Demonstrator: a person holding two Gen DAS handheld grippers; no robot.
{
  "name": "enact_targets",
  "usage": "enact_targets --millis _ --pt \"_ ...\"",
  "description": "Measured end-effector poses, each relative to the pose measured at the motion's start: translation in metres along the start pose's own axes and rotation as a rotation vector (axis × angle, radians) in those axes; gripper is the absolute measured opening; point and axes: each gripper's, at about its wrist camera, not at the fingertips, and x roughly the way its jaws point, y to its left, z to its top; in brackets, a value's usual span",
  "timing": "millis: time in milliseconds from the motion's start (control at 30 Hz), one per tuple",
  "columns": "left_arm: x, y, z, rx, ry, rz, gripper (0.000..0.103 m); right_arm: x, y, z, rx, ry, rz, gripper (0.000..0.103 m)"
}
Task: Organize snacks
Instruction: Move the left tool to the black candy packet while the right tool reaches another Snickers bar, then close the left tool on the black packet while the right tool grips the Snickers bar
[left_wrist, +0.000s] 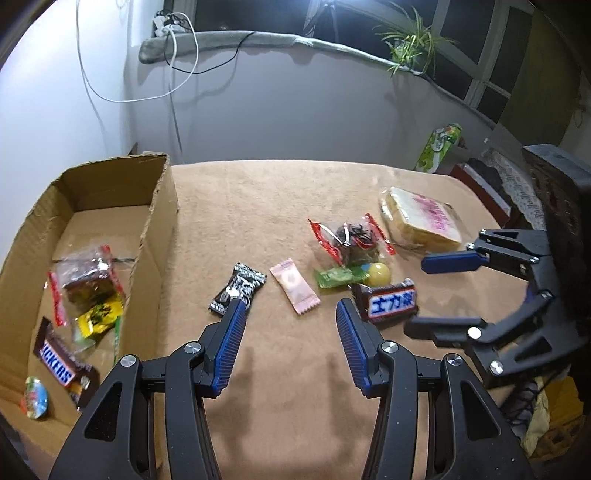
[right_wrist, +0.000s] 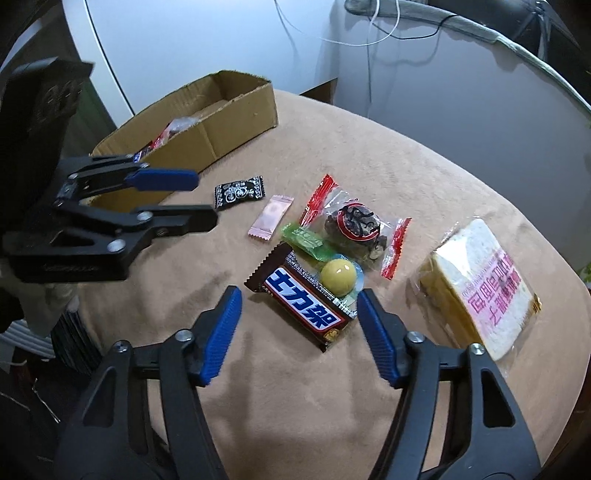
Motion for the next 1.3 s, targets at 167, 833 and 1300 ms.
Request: enact_targets --millis 167,833,1300 --pt "0.019 0.006 0.007 -0.021 0.013 0.034 0.050 0.009 -0.003 0.002 -0.033 0.021 0.021 0.057" --pt "0.048 0.008 0.003 0.057 0.065 0.103 0.032 0.023 -0.004 0.007 -0.113 0.077 0.049 0.044" --pt "0.059 0.007 0.012 0.047 0.059 0.123 0.024 0.030 0.008 0.010 -0.244 0.130 0.036 0.046"
